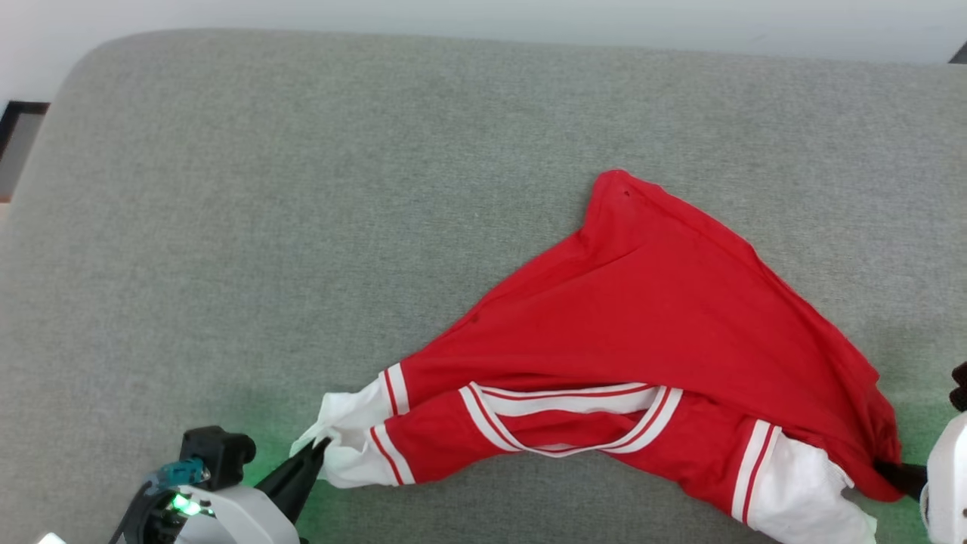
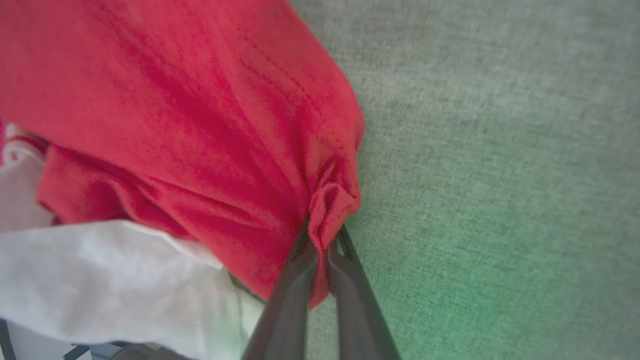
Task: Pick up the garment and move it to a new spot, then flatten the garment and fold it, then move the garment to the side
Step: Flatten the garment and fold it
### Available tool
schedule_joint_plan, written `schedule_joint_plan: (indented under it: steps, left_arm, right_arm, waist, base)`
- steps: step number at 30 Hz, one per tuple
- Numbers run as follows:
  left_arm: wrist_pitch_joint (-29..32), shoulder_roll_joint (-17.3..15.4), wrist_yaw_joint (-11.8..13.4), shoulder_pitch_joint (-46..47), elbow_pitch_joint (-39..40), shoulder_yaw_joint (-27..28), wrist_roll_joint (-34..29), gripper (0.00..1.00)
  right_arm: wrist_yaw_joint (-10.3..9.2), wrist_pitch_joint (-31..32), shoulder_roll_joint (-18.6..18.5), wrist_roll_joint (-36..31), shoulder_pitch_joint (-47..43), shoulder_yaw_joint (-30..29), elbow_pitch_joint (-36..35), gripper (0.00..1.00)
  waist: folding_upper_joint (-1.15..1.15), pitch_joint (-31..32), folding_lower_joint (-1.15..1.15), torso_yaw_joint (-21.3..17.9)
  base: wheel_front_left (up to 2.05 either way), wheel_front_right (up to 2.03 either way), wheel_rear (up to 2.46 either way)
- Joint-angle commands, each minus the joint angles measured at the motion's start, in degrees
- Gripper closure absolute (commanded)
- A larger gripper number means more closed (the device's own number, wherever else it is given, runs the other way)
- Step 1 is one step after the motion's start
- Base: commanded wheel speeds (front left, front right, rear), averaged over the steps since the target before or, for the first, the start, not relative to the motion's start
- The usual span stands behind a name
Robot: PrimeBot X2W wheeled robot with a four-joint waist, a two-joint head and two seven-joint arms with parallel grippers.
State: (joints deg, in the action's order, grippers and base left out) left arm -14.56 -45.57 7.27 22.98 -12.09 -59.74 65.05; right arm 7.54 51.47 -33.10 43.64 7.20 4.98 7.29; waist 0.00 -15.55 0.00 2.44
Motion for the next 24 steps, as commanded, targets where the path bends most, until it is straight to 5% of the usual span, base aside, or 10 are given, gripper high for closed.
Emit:
schedule_joint_plan:
  steps: [1, 3, 4, 5, 6, 7, 13, 24]
  left_arm:
    - [0.26, 0.07, -0.19, 0.06, -0.23, -0.07, 0.0, 1.0]
    - [0.35, 0.54, -0.56, 0.75, -0.77, -0.14, -0.29, 1.0]
    - [0.4, 0.68, -0.77, 0.96, -0.98, -0.19, -0.43, 1.0]
    - [0.4, 0.68, -0.77, 0.96, -0.98, -0.19, -0.43, 1.0]
    - [0.39, 0.92, -0.86, 1.2, -1.15, -0.28, -0.63, 1.0]
    - [0.37, 1.15, -1.09, 1.41, -1.38, -0.31, -0.65, 1.0]
    - [0.23, 1.99, -1.56, 1.71, -2.82, -0.49, -1.0, 1.0]
    - [-0.09, 3.26, -1.87, 1.1, -2.93, -0.18, -1.57, 1.0]
  right_arm:
    - [-0.11, 1.17, 1.81, -1.41, -4.37, 1.72, 2.56, 1.0]
    - [-0.12, -1.14, 4.52, -4.66, -4.78, 0.03, 3.71, 1.0]
    - [-0.19, -2.52, 5.18, -6.23, -4.26, -0.45, 4.39, 0.84]
    - [-0.19, -2.52, 5.18, -6.23, -4.26, -0.45, 4.39, 0.84]
    - [-0.26, -3.68, 5.87, -7.46, -3.67, -0.94, 5.26, 0.5]
    - [-0.27, -4.14, 6.63, -8.39, -3.26, -1.36, 6.45, 0.0]
    - [-0.56, -4.64, 7.46, -10.6, -1.67, -2.98, 6.02, 0.0]
    - [-0.1, -0.06, 4.01, -8.33, 1.52, -9.43, -16.6, 0.0]
  waist:
    - [0.0, -0.07, 0.0, -0.22]
    - [0.0, -0.37, 0.0, -0.45]
    - [0.0, -0.48, 0.0, -0.48]
    - [0.0, -0.48, 0.0, -0.48]
    - [0.0, -0.56, 0.0, -0.48]
    - [0.0, -0.61, 0.0, -0.45]
    - [0.0, -0.52, 0.0, -0.05]
    - [0.0, -0.33, 0.0, 2.03]
  base:
    - [0.0, 0.0, 0.0]
    - [0.0, 0.0, 0.0]
    - [0.0, 0.0, 0.0]
    - [0.0, 0.0, 0.0]
    - [0.0, 0.0, 0.0]
    - [0.0, 0.0, 0.0]
    - [0.0, 0.0, 0.0]
    - [0.0, 0.0, 0.0]
